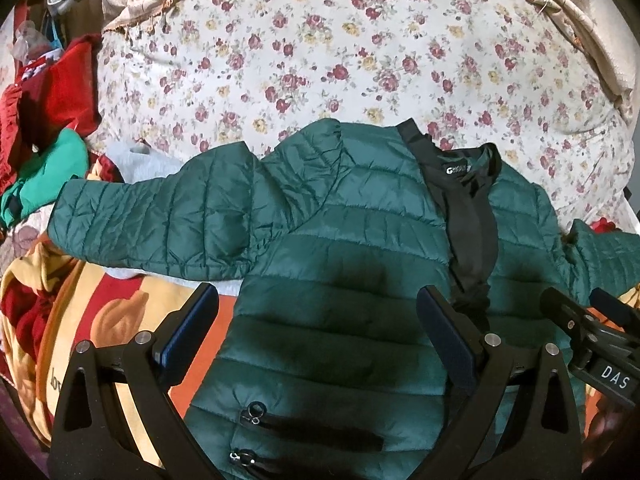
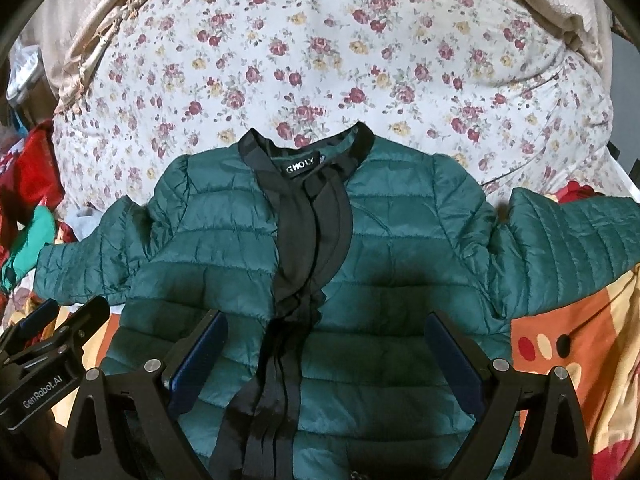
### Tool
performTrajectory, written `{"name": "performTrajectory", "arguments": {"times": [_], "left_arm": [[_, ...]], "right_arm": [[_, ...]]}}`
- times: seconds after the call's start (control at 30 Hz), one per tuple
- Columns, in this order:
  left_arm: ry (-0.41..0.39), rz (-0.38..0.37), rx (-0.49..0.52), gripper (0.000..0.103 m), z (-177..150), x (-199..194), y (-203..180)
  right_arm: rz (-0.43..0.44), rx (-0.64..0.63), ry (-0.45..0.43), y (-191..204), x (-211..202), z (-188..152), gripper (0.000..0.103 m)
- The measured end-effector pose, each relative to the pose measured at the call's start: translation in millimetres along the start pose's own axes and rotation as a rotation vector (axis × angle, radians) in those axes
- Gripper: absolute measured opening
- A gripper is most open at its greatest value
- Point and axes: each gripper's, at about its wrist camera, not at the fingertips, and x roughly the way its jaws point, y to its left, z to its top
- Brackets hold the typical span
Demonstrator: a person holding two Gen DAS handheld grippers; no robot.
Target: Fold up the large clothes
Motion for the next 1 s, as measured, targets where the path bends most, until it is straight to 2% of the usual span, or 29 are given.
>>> {"name": "performTrajectory", "arguments": {"times": [0.73,1.0], "left_arm": [[0.020,0.039,-0.020,0.100,-7.4,13.8,16.9],[-0.003,0.053,-0.001,0.100,-5.7,11.6,20.9]], "right_arm": [[0.004,0.001,0.044,4.2,26.4,-11.6,0.098],[0.005,0.000,0.059,3.0,32.5,-14.0,0.098]]}}
